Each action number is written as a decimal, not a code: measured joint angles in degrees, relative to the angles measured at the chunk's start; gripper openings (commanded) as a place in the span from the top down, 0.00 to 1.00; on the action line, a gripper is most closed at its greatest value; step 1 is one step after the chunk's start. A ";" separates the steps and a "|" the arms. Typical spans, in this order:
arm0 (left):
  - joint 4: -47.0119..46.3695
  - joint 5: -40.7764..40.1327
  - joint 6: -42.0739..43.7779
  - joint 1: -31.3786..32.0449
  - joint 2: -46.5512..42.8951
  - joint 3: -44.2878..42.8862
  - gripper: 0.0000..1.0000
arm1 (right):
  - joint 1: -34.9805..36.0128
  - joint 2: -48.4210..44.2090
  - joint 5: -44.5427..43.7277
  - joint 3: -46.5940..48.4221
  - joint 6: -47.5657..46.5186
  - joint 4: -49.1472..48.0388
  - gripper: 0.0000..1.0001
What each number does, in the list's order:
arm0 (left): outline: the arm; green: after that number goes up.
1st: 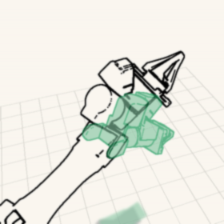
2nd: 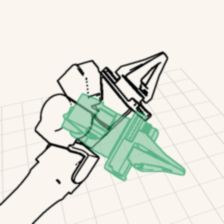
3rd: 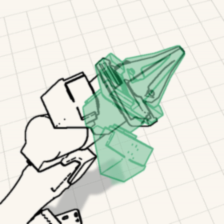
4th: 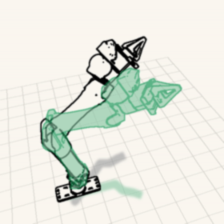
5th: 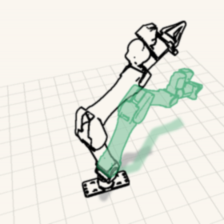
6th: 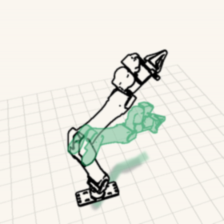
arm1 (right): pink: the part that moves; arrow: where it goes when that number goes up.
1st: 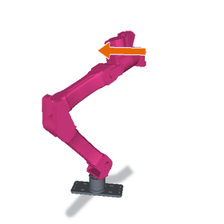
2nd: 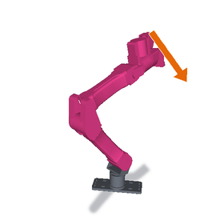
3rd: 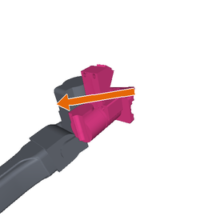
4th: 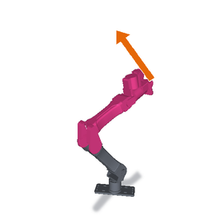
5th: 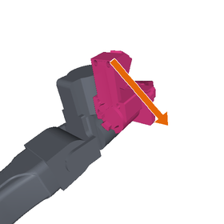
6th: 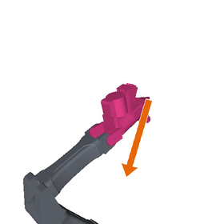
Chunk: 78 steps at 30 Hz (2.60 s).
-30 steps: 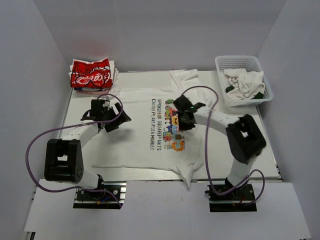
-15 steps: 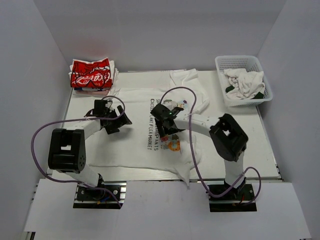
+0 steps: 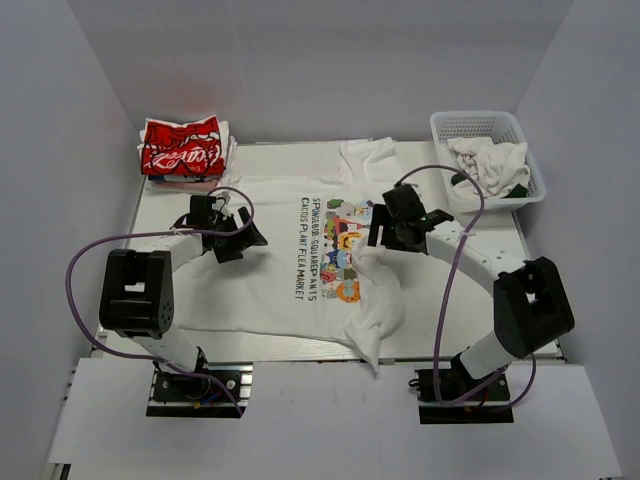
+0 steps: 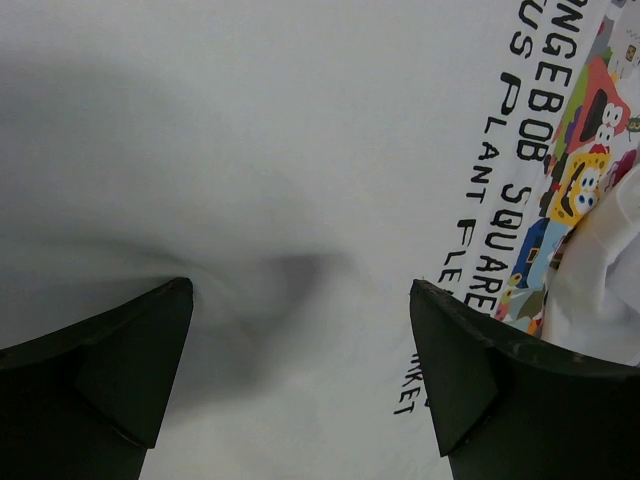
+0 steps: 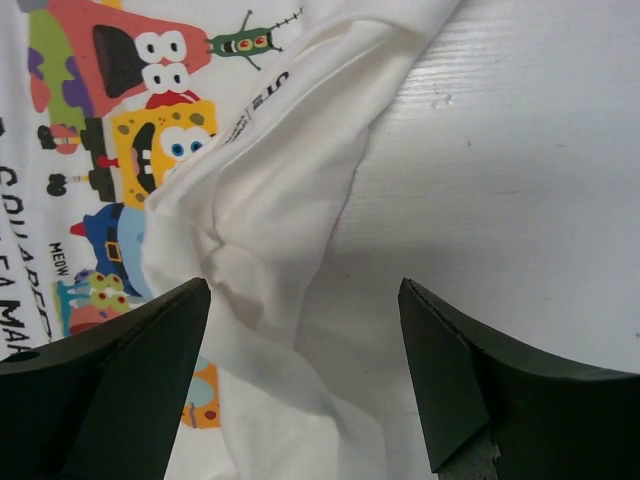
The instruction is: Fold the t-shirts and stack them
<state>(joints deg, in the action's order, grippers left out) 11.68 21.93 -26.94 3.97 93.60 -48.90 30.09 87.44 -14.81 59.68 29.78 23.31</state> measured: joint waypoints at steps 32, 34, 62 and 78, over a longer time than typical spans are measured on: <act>0.35 -6.93 -2.69 0.42 1.20 -1.62 0.00 | -13.53 1.40 3.32 -2.25 2.86 -1.27 1.00; 0.50 -7.13 -3.28 0.48 1.79 -2.27 0.00 | -14.58 -0.81 2.91 -3.19 3.23 -0.17 0.86; -0.66 -10.12 -1.49 -0.37 1.92 -2.43 0.00 | -18.93 -1.38 21.99 -10.69 -10.45 -8.90 0.45; -0.87 -10.45 -1.36 -0.26 1.55 -2.03 0.00 | -16.46 5.44 17.22 -5.38 -5.49 -8.39 1.00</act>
<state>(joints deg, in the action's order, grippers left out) 10.81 11.49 -28.29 3.70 95.15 -50.94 13.63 92.88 2.42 54.30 24.29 14.92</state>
